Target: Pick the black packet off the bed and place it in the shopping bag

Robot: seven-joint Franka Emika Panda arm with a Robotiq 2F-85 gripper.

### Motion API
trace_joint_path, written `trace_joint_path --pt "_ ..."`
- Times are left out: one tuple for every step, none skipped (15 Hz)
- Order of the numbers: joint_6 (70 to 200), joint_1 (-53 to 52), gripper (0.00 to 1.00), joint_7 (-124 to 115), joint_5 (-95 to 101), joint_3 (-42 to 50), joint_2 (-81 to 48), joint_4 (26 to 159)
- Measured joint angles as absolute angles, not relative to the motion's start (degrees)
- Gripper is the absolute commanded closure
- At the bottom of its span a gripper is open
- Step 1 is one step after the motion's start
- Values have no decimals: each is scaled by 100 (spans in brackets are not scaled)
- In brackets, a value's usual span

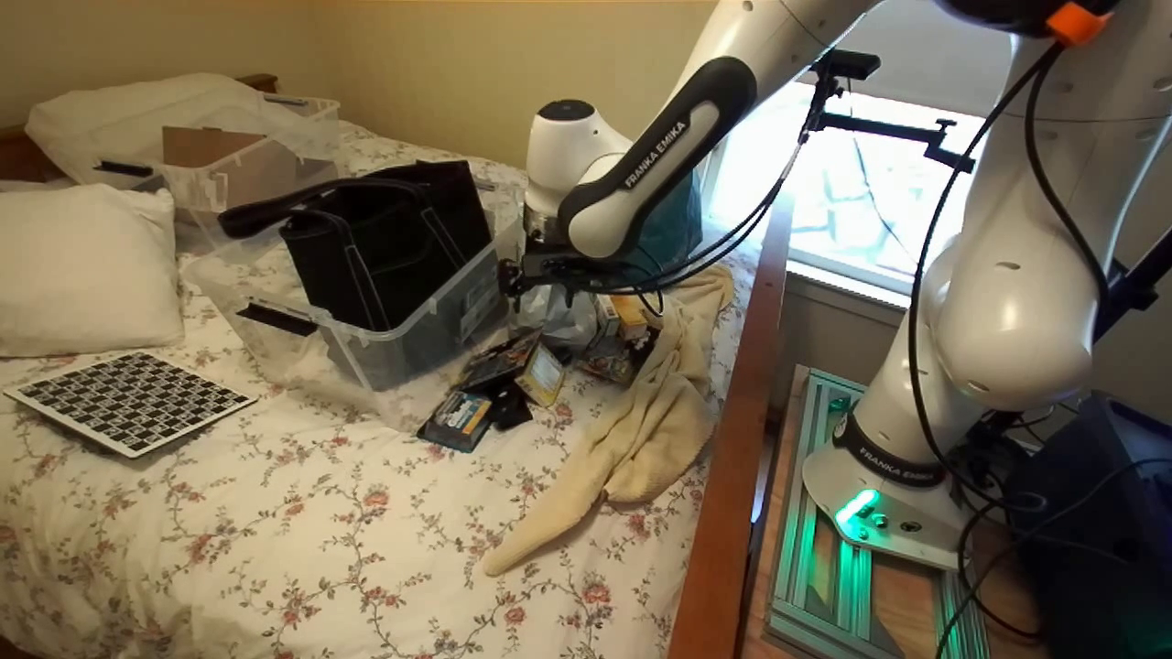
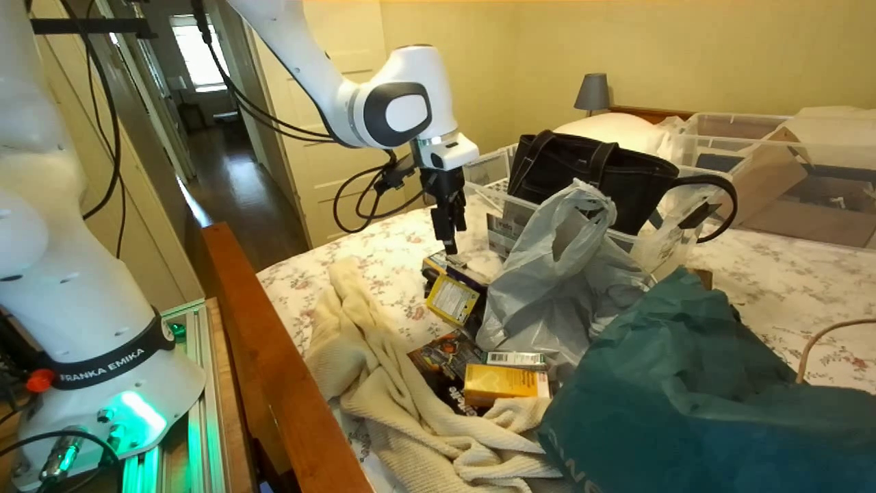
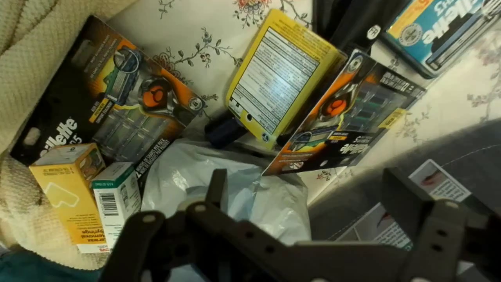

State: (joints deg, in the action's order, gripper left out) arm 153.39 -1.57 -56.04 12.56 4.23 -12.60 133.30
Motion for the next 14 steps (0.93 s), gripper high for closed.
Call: trace_joint_path --pt "15366 -171 0 -5651 1261 437 -1294 13329" --pt "15367 -176 0 -5669 1262 439 -1301 13329" --pt "15367 -179 0 -5679 1262 439 -1300 13325" --pt "15368 -179 0 -5684 1262 439 -1300 13322" --pt "15367 -179 0 -5678 1256 444 -1300 13323" --pt "15367 -180 0 -5652 1222 444 -1301 13323" --pt "15392 -180 0 -5586 1121 428 -1303 13323" --pt "15426 -180 0 -5498 971 401 -1313 13322" --pt "15472 -181 0 -5420 809 366 -1329 13322" --pt "15530 -186 0 -5348 660 335 -1353 13323" --pt "15592 -190 0 -5298 517 306 -1385 13323" --pt "15636 -206 0 -5279 409 295 -1429 13323" --pt "15665 -230 0 -5278 352 295 -1489 13325" --pt "15670 -264 0 -5282 350 322 -1553 13329"
